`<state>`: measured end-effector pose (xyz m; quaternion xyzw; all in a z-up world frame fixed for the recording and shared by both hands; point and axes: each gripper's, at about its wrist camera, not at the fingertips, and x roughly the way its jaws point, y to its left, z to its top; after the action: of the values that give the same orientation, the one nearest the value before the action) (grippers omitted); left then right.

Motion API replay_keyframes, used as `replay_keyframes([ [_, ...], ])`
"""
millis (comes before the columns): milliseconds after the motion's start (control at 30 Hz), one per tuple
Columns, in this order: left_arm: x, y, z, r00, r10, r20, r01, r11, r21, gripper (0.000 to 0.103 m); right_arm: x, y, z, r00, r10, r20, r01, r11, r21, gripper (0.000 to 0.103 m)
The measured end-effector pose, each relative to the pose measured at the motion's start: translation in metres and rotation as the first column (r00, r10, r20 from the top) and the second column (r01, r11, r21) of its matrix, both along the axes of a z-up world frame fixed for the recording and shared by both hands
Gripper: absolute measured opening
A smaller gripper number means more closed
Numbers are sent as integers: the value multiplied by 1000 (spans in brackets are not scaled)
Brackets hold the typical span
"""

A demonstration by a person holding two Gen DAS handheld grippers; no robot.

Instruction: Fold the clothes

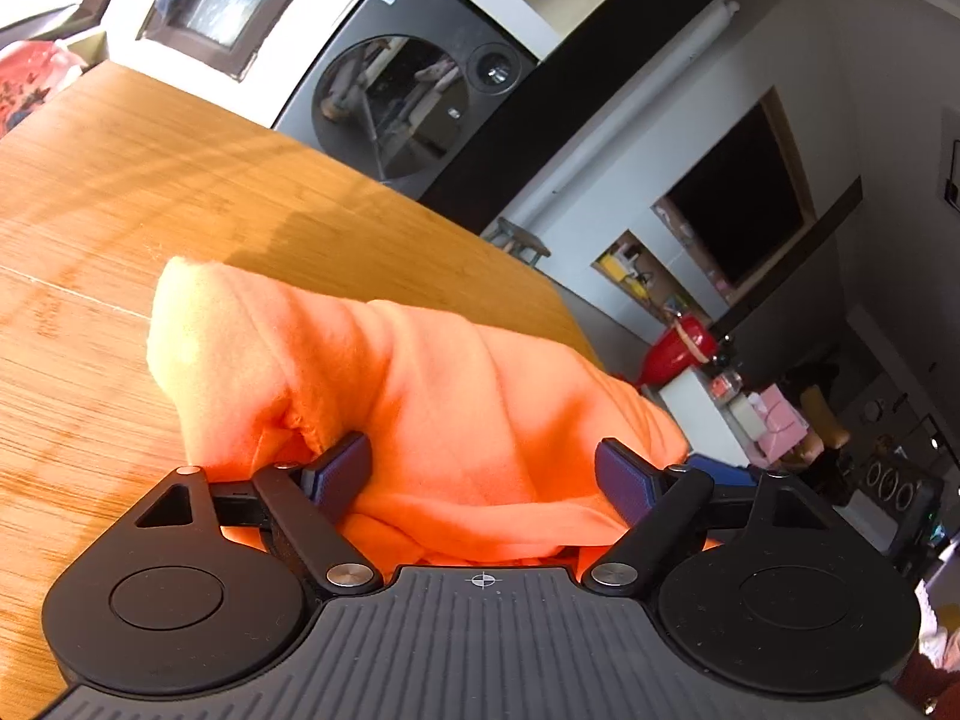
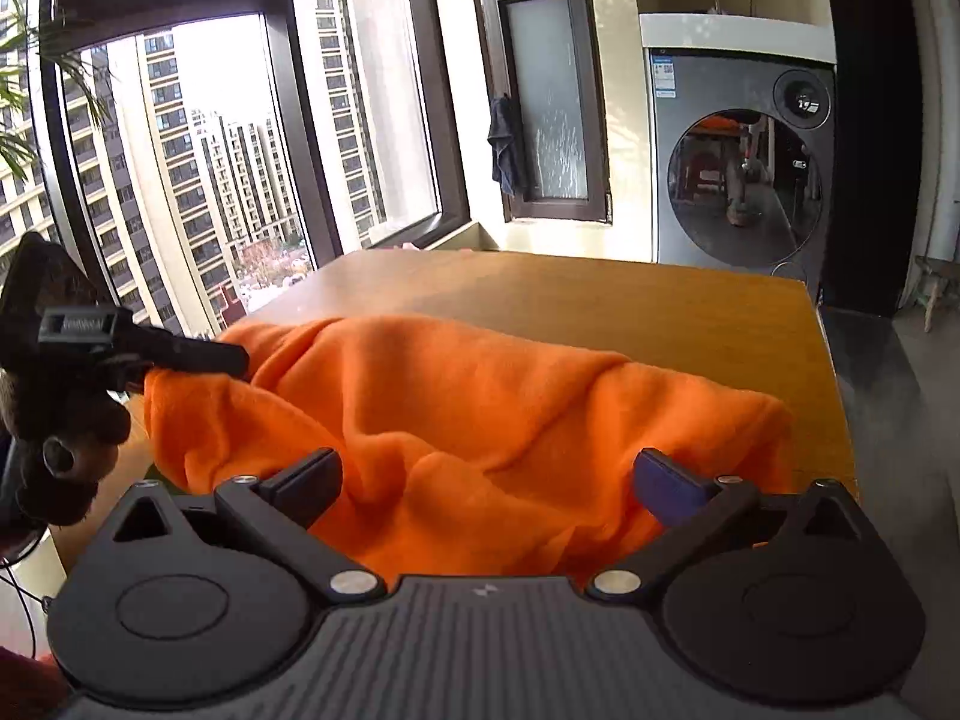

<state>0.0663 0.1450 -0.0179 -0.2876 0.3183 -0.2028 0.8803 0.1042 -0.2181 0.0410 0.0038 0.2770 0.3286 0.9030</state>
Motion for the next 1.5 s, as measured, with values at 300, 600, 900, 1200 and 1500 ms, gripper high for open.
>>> replay_keyframes([
  [300, -11, -6, 22, 999, -7, 40, 5, 998, 61, 91, 76, -1, -43, 959, -188, -212, 196, 980, 19, 103],
  [600, -21, -40, 28, 988, -152, 27, 149, 984, 98, 96, 61, 2, -49, 967, -183, -179, 185, 983, -6, 103],
  [900, -11, -17, 8, 998, -48, -36, 55, 977, 205, 89, 52, 28, -44, 969, -175, -175, 163, 983, -79, 103],
  [1200, 24, 21, 32, 993, 120, -4, -113, 945, 308, 91, 46, 84, -26, 973, 2, -232, -15, 998, -53, 103],
  [1500, -10, -7, 46, 995, -85, 48, 83, 995, 47, 96, 53, 42, -7, 992, -128, 8, 127, 976, -179, 103],
])
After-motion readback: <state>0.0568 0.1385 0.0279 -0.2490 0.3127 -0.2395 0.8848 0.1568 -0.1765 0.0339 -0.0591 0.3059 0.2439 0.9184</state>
